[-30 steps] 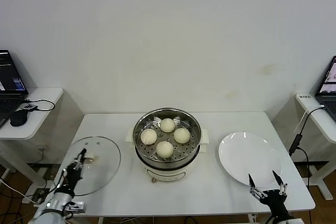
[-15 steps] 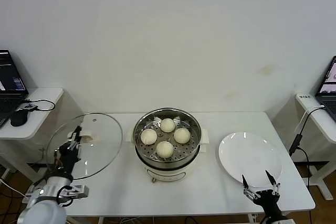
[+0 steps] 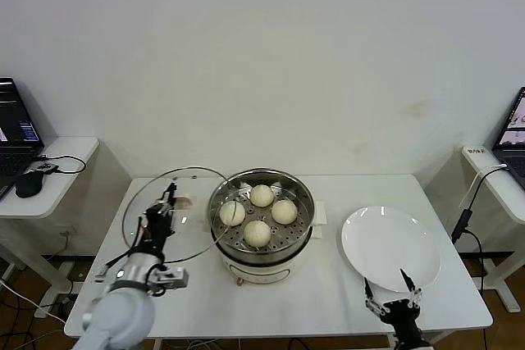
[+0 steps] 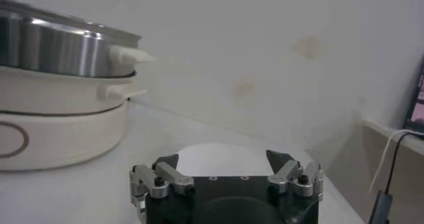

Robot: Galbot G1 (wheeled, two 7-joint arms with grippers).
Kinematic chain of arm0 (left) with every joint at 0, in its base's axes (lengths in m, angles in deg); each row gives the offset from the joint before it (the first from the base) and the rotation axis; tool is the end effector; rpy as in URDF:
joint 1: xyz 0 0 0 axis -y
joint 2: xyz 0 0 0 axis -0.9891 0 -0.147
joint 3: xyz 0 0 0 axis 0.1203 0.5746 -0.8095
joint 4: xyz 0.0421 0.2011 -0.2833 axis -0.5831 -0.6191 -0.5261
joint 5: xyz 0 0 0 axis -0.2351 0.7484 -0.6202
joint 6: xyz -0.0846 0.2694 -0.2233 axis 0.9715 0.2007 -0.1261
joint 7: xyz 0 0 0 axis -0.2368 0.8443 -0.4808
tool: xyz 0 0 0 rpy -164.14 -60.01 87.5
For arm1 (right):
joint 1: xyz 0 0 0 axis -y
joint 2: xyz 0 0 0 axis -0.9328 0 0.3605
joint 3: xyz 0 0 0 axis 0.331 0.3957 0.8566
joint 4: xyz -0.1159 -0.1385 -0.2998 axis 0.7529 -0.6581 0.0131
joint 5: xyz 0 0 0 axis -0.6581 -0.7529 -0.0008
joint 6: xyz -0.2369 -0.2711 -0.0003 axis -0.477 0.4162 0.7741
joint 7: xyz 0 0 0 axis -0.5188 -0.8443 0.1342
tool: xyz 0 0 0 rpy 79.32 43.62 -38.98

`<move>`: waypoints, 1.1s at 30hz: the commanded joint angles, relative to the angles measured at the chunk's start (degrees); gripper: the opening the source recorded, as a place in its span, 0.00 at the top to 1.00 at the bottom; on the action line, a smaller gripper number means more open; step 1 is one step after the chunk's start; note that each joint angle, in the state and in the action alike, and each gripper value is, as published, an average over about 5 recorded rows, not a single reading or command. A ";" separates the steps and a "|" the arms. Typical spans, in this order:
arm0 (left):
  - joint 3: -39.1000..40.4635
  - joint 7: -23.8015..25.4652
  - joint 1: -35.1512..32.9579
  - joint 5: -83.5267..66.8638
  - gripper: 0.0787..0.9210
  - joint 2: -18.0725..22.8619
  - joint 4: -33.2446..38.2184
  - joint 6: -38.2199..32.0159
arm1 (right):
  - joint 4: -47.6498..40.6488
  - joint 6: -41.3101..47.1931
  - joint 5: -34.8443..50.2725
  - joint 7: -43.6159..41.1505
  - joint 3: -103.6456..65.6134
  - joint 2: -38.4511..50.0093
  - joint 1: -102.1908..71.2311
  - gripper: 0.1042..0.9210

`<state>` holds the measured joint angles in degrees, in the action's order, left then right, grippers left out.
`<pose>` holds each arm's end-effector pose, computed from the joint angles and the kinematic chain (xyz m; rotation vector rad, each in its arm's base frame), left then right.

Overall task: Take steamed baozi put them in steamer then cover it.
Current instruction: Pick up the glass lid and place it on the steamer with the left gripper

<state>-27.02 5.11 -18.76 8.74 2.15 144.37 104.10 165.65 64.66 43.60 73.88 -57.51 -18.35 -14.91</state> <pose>0.2670 0.0321 -0.2396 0.0374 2.2686 2.1071 0.1310 -0.1002 -0.3902 0.0645 -2.9660 0.4802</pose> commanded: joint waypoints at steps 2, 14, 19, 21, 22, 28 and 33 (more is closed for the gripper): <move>13.13 8.47 12.33 13.02 0.94 10.35 -5.07 6.23 | -1.68 -0.97 -7.63 2.31 1.15 -1.96 0.88 0.12; 18.31 11.49 16.77 19.96 0.94 18.37 -9.15 7.06 | -2.09 -1.29 -8.57 2.42 1.56 -2.52 0.91 0.12; 19.49 10.84 16.53 20.52 0.94 18.89 -10.02 6.62 | -2.22 -1.43 -8.60 2.40 1.64 -2.60 0.78 0.12; 19.82 10.65 16.36 20.74 0.94 19.20 -10.21 6.49 | -2.27 -1.47 -8.68 2.39 1.66 -2.63 0.70 0.12; 19.98 10.56 16.30 20.83 0.94 19.36 -10.27 6.44 | -2.27 -1.48 -8.73 2.39 1.68 -2.66 0.67 0.12; 20.72 9.96 16.37 21.02 0.94 19.83 -11.09 6.06 | -2.14 -1.48 -8.89 2.38 2.05 -2.84 0.44 0.12; 20.82 9.51 15.95 21.13 0.94 20.21 -11.99 5.64 | -2.07 -1.63 -8.97 2.34 2.09 -2.79 0.16 0.12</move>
<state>-7.66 14.45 -3.45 28.48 20.82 133.67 109.67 163.54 63.15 35.05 76.11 -55.53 -21.04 -14.67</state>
